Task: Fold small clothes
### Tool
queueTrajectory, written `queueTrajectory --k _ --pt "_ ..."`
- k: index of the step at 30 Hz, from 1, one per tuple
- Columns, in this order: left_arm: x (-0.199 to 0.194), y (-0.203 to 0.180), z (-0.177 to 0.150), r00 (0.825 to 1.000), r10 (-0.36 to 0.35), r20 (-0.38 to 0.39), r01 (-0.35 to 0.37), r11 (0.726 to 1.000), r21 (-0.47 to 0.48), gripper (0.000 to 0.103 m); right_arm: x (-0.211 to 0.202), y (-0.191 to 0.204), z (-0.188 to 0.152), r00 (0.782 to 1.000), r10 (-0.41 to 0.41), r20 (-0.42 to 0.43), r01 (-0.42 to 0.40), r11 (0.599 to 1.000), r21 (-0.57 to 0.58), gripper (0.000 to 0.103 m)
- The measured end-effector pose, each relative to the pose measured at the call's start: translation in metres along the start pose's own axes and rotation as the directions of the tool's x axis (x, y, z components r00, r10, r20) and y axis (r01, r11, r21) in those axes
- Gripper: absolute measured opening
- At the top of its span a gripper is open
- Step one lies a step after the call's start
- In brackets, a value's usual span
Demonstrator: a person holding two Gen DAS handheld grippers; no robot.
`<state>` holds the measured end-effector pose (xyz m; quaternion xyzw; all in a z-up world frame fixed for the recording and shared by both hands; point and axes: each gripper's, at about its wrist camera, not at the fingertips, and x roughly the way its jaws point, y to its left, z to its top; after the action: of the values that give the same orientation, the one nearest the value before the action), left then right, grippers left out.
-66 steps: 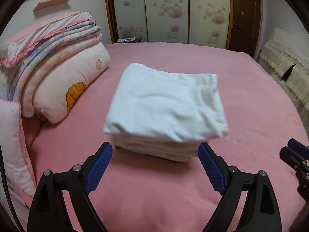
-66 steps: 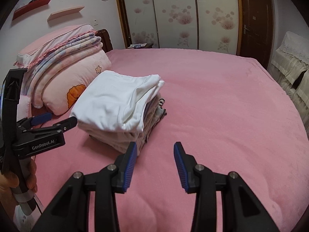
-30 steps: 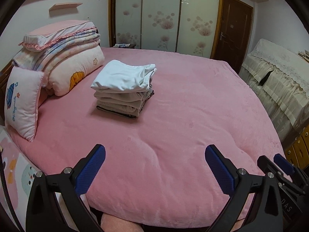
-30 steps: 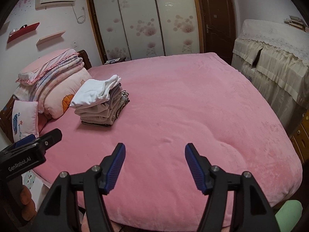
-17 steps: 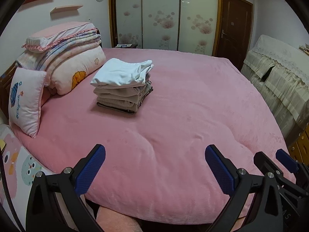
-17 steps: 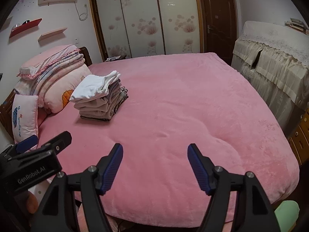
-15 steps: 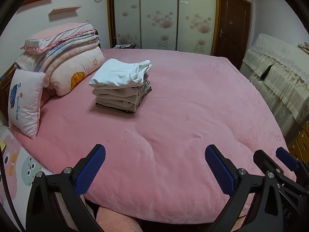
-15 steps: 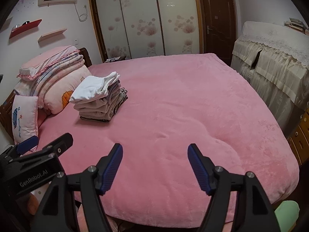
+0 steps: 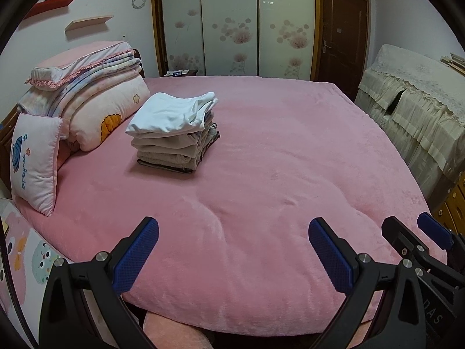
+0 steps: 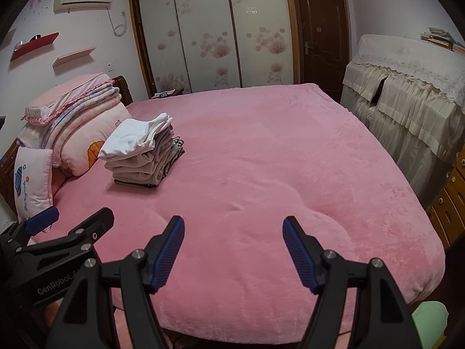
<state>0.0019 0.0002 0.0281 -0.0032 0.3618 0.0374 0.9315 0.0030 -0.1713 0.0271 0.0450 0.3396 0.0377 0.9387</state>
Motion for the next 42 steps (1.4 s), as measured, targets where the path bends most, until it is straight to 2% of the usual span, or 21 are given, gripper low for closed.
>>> queueTrajectory --k 42 --pt "-0.002 -0.019 -0.003 1.000 -0.007 -0.017 0.007 1.000 0.026 0.102 -0.004 -0.017 0.000 1.000 -0.003 -0.009 0.003 1.000 0.022 0.071"
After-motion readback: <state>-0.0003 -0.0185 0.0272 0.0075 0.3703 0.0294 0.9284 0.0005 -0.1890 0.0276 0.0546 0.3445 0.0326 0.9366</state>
